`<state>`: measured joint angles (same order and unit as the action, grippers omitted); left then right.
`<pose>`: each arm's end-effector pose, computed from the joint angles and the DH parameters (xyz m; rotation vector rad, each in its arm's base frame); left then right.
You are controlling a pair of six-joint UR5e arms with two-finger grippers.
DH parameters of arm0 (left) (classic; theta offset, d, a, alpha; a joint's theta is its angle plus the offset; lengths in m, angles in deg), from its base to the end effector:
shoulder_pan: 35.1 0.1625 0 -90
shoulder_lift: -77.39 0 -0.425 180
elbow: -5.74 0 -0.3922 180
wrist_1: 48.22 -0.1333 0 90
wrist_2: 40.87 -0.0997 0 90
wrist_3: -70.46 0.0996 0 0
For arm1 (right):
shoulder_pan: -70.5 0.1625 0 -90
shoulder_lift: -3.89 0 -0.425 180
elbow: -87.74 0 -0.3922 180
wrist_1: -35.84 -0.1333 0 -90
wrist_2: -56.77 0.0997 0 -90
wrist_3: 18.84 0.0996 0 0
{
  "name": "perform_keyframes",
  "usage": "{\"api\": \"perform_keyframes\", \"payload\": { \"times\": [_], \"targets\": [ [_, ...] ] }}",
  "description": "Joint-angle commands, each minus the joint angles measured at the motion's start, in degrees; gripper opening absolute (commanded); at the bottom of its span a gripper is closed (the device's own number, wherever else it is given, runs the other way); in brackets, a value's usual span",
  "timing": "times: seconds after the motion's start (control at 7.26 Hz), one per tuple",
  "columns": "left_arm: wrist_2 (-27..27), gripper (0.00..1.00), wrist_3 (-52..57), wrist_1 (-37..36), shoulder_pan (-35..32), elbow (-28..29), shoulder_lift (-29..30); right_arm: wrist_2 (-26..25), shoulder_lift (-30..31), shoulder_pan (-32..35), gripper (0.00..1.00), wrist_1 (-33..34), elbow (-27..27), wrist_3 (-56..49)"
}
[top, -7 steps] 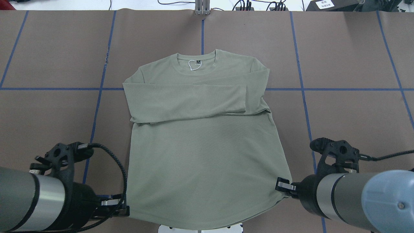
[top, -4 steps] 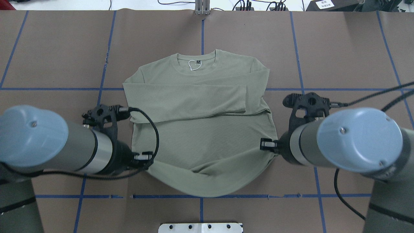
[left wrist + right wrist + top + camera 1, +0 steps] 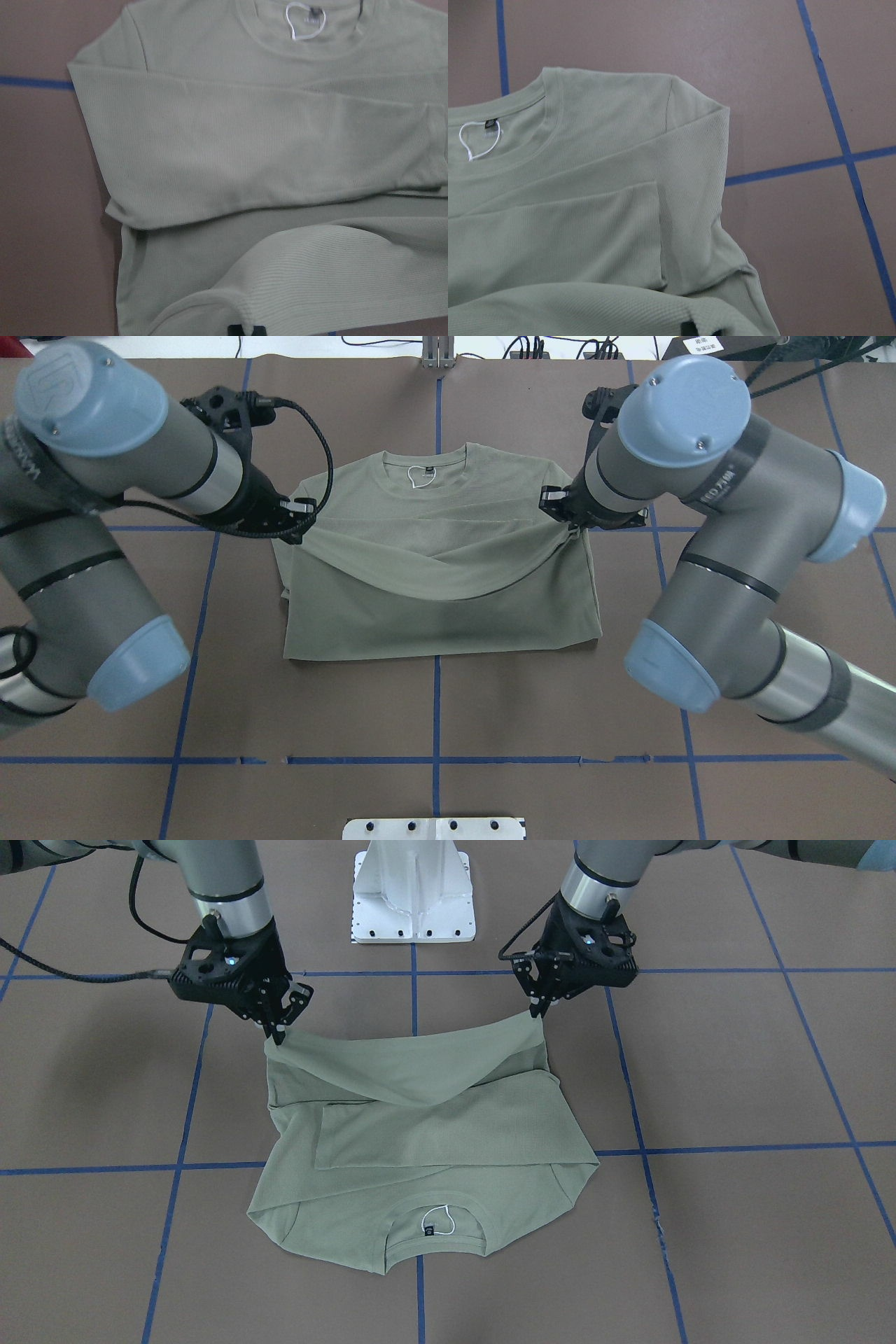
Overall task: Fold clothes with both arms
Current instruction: 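Lift the hem and fold it up toward the collar with both grippers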
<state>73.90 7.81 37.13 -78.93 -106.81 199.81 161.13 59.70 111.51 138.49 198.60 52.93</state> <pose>0.3595 -0.4720 0.1811 0.1742 0.9366 -0.0758 -0.3831 -0.4771 0.1966 0.1565 -0.7605 0.2848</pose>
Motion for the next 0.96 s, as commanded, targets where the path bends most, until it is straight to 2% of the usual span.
{"api": "perform_keyframes", "payload": {
  "times": [0.0,0.14,0.41,0.55,0.83],
  "targets": [
    [-0.4,0.00,4.6,5.7,-3.8,11.9,2.6,-0.2,-4.3,2.3,0.00,-8.1,-13.5,-1.0],
    [-3.3,0.00,4.8,10.8,-3.7,18.7,3.8,-0.5,-7.6,2.8,0.00,-10.4,-21.2,-1.2],
    [-6.4,0.00,4.9,17.7,-3.7,32.2,7.8,-1.6,-10.3,4.4,0.00,-23.1,-35.9,-3.0],
    [-6.4,0.00,4.9,22.1,-3.7,36.7,7.8,-2.2,-11.2,4.8,0.00,-27.7,-42.2,-4.0],
    [-6.4,0.00,5.6,23.9,-3.6,38.6,7.4,-2.2,-11.6,6.1,0.00,-28.7,-43.9,-5.0]
  ]
}}
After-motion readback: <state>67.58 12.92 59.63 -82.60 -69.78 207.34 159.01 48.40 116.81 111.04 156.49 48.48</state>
